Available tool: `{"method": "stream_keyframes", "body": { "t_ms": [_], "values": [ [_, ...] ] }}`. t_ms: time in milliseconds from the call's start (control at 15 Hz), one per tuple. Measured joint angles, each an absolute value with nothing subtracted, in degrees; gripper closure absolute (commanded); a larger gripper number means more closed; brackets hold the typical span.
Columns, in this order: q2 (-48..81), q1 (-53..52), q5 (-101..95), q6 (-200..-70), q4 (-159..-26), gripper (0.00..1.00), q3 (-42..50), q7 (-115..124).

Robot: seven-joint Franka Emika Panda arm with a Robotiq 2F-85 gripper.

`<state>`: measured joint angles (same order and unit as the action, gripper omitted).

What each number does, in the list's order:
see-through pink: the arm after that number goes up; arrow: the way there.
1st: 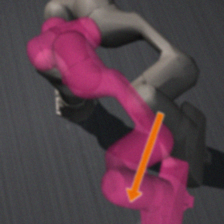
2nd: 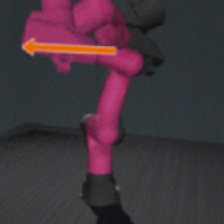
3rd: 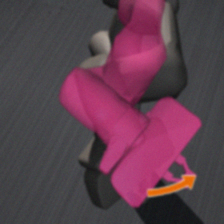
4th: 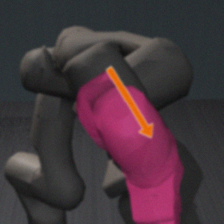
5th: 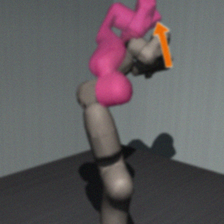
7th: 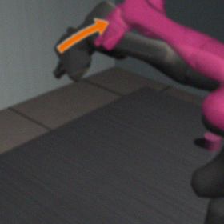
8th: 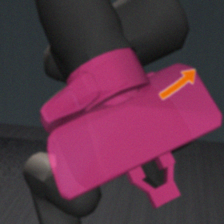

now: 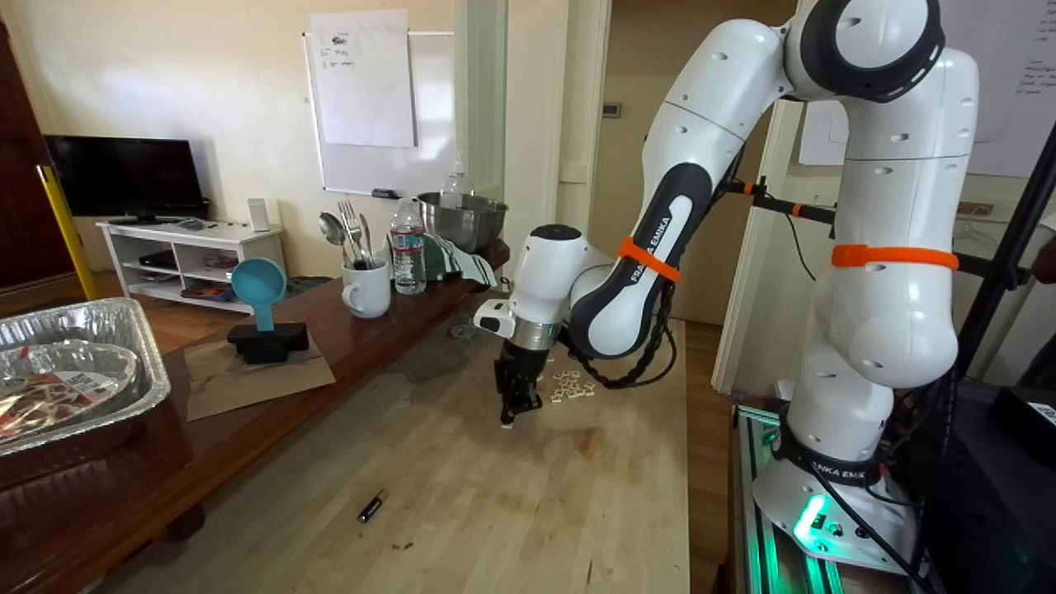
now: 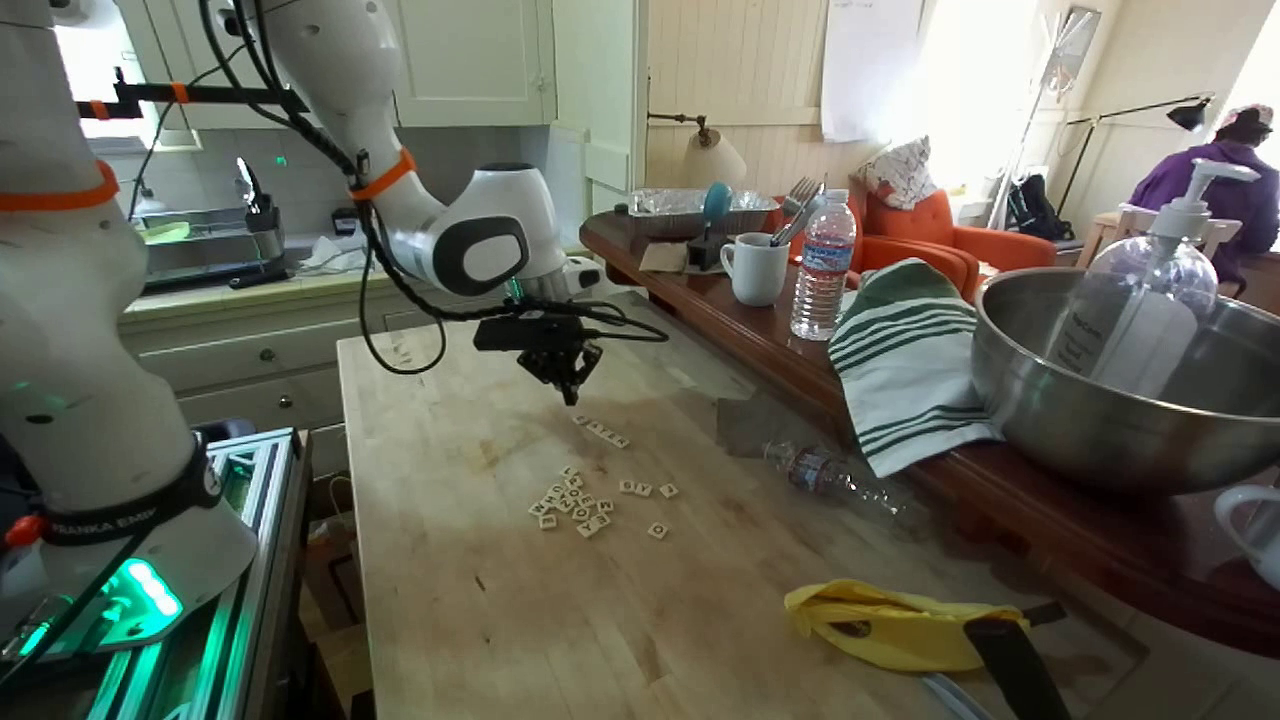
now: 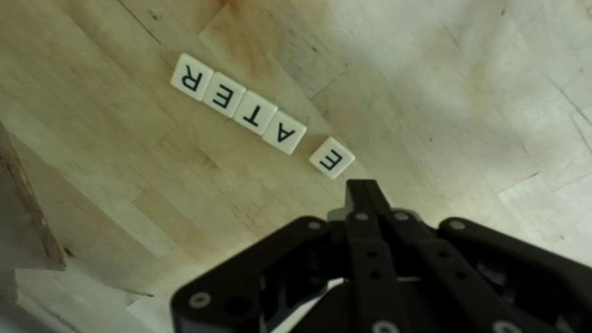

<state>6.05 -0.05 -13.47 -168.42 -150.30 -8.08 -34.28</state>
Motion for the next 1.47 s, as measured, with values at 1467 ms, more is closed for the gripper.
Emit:
{"method": "stream_keyframes", "body": {
  "t_ms": [1467],
  "values": [
    [9.8, 1.1, 10.5, -168.4, -148.9, 1.0, -11.7, -35.1]
  ]
}}
